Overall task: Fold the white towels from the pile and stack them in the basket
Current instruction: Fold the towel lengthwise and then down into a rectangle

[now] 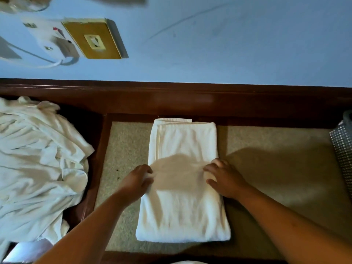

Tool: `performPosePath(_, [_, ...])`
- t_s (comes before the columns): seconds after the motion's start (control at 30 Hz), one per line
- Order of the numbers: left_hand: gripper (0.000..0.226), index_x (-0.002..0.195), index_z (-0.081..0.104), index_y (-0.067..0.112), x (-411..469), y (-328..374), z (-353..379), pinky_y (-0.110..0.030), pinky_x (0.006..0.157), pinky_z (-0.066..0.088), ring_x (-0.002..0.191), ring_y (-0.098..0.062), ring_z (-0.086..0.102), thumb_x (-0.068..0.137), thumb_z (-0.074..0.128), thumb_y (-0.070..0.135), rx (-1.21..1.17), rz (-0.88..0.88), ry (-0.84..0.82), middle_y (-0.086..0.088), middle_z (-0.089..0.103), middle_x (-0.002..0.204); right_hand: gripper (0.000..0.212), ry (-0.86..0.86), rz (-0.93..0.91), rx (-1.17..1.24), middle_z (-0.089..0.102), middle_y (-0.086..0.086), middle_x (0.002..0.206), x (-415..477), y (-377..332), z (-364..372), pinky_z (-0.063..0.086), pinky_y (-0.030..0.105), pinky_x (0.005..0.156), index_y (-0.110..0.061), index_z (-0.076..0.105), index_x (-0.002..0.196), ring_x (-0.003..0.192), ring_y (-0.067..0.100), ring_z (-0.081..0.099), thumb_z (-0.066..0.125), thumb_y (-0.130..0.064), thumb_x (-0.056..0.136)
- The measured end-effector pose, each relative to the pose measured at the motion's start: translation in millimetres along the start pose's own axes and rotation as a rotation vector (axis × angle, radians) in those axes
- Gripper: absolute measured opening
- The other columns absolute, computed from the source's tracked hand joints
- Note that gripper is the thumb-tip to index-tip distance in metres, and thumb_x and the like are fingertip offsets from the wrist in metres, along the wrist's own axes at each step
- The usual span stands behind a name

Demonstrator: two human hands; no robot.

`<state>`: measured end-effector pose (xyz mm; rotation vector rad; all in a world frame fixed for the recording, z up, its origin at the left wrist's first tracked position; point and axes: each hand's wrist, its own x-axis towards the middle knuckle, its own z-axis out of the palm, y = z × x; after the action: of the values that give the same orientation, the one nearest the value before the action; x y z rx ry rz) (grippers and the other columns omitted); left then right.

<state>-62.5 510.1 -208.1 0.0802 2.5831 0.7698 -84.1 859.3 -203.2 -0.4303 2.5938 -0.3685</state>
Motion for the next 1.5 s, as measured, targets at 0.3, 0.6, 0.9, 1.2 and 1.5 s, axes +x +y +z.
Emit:
performPosePath(0.3, [0.032,0.109,0.060,0.034,24,4,3,-0.023,0.073,0.050,0.091,-0.009,0.063,0.083,0.077,0.033,-0.154,-0.076,-0.139,0.014,0.064,0.103,0.016,-0.044,-0.005,0.087,0.047,-0.002,0.115,19,6,-3,0.042,0.032,0.088,-0.021,0.062,0.103,0.109,0.020,0.048,0.064,-0.032,0.092])
performPosePath(0.6, [0.067,0.135,0.048,0.019,45,17,13,-0.045,0.094,0.049,0.114,-0.027,0.055,0.090,0.038,0.067,0.204,0.197,-0.015,-0.004,0.050,0.136,0.010,-0.043,0.116,0.166,0.042,-0.009,0.100,29,9,-11,0.036,0.033,0.072,-0.020,0.050,0.096,0.087,0.014,0.046,0.054,-0.029,0.100])
performPosePath(0.9, [0.101,0.120,0.056,0.025,81,37,-5,-0.033,0.081,0.049,0.102,-0.021,0.066,0.070,0.001,0.092,0.398,0.324,-0.341,0.001,0.067,0.113,0.015,-0.147,0.024,0.174,0.051,-0.004,0.085,41,20,-28,0.036,0.032,0.064,-0.023,0.042,0.088,0.075,0.015,0.050,0.051,-0.020,0.100])
performPosePath(1.2, [0.038,0.124,0.060,0.018,186,54,-69,-0.034,0.080,0.045,0.109,-0.031,0.064,0.104,0.044,0.046,0.412,0.246,-0.055,-0.009,0.067,0.120,0.010,0.223,0.150,0.245,0.063,0.004,0.097,133,31,-95,0.037,0.030,0.068,-0.013,0.057,0.102,0.084,0.019,0.056,0.054,-0.023,0.101])
performPosePath(1.5, [0.063,0.132,0.052,0.008,204,54,-44,-0.046,0.096,0.045,0.122,-0.040,0.052,0.090,0.066,0.054,-0.123,-0.412,0.427,-0.018,0.052,0.137,0.022,0.483,0.667,0.601,0.061,0.016,0.117,180,29,-52,0.044,0.032,0.083,-0.009,0.059,0.113,0.107,0.034,0.060,0.061,-0.024,0.098])
